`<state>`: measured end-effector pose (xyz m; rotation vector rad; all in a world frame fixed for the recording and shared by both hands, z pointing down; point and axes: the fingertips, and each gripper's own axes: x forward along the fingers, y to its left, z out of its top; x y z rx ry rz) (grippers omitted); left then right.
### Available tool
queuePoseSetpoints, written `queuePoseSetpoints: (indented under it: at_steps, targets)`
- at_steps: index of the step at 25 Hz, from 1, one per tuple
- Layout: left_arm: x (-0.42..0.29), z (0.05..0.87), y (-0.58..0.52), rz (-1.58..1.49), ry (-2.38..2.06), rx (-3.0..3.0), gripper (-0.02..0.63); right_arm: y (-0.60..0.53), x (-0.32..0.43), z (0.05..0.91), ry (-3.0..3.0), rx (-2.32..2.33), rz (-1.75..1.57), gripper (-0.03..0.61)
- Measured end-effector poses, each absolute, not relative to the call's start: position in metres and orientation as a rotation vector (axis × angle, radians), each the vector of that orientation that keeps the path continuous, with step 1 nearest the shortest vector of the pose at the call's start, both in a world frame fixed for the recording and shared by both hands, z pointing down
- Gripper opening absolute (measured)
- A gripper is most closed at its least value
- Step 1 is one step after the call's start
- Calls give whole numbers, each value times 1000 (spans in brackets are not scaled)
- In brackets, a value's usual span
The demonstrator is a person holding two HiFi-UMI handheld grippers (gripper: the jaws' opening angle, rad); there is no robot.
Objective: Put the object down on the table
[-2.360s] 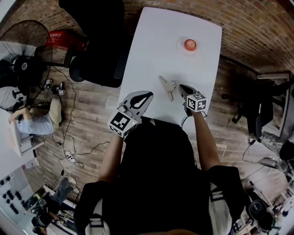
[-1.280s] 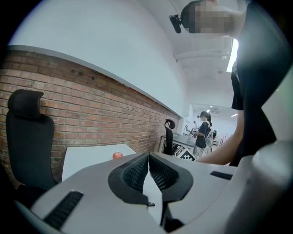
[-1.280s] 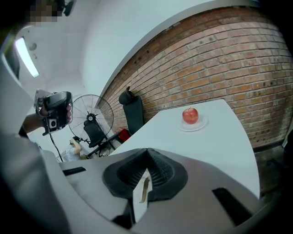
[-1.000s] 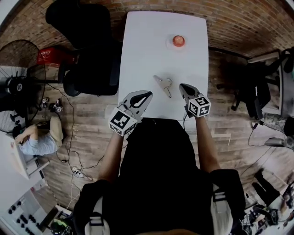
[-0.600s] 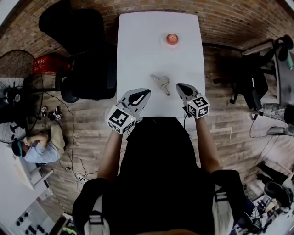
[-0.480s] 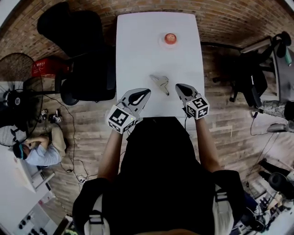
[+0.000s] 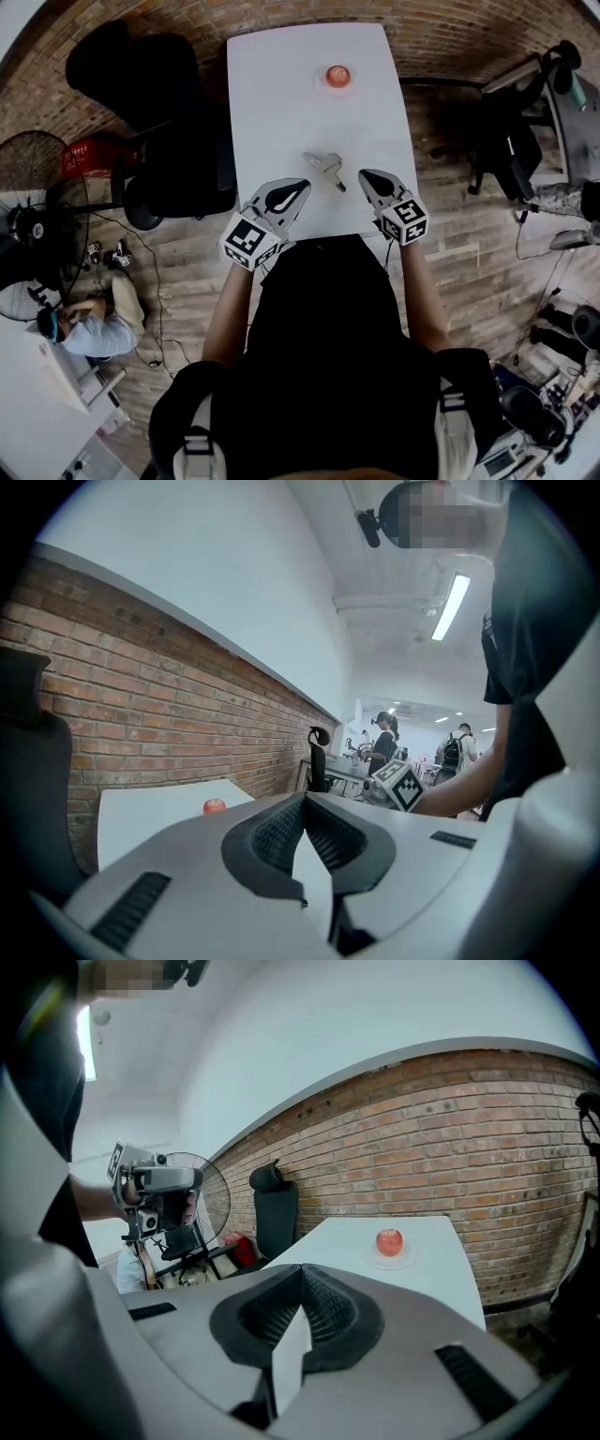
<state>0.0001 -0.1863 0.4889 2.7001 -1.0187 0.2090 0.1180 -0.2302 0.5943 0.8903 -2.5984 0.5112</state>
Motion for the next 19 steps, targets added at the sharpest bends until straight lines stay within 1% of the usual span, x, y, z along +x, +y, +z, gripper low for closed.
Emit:
queuePoseSetpoints:
  at_steps: [19]
  targets:
    - [-7, 491, -190, 180, -880, 2768, 21, -214, 114, 583, -2573, 1057, 493, -3]
